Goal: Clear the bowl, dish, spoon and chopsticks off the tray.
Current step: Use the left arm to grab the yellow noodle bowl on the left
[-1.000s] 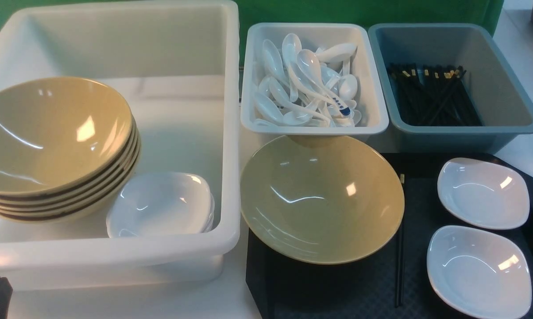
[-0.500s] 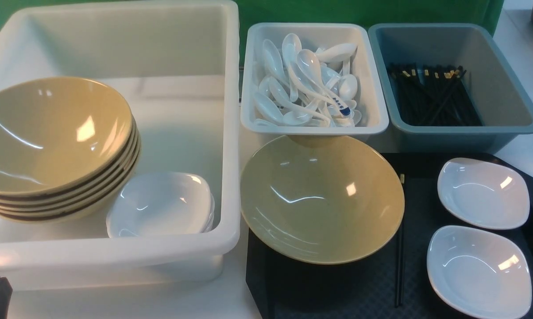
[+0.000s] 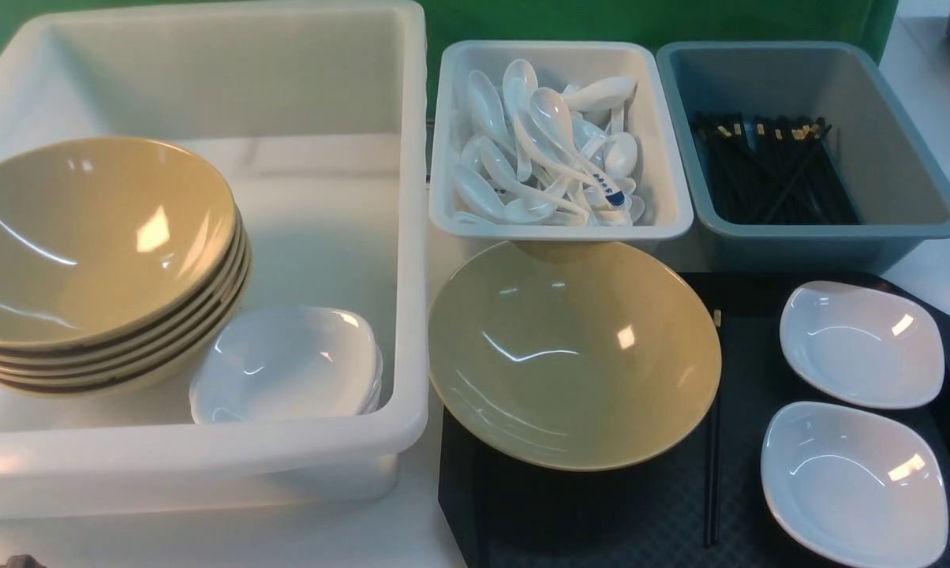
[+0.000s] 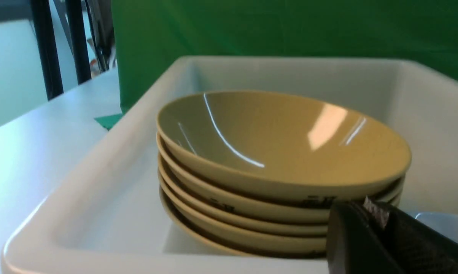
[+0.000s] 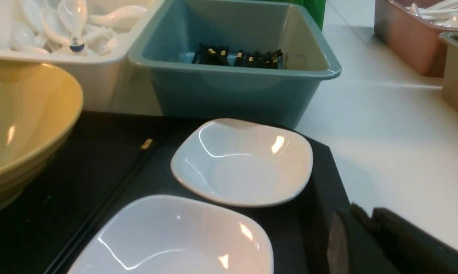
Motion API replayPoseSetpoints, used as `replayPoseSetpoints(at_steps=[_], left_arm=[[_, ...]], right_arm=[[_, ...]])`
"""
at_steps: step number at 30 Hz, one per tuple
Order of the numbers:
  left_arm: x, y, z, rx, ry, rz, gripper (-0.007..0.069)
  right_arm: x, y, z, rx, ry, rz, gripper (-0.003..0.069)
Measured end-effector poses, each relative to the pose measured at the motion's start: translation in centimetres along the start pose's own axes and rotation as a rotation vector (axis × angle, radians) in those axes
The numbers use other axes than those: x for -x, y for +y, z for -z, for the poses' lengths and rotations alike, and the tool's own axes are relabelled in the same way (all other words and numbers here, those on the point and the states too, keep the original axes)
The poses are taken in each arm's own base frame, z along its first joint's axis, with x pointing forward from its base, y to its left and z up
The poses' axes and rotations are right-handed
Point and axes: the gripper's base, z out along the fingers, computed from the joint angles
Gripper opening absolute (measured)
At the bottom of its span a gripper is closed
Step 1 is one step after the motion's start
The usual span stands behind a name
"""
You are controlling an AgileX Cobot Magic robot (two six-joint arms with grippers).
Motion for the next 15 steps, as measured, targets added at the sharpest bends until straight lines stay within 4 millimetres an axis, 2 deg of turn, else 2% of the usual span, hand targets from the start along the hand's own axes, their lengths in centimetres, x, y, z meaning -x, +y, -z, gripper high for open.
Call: replayPoseSetpoints(at_steps=[15], left_arm=[[0.07, 0.00, 0.00, 0.000, -0.008, 0.000, -0.0008]], right_arm=[[-0.37, 0.02, 0.01, 0.002, 0.041, 0.000, 0.0099]])
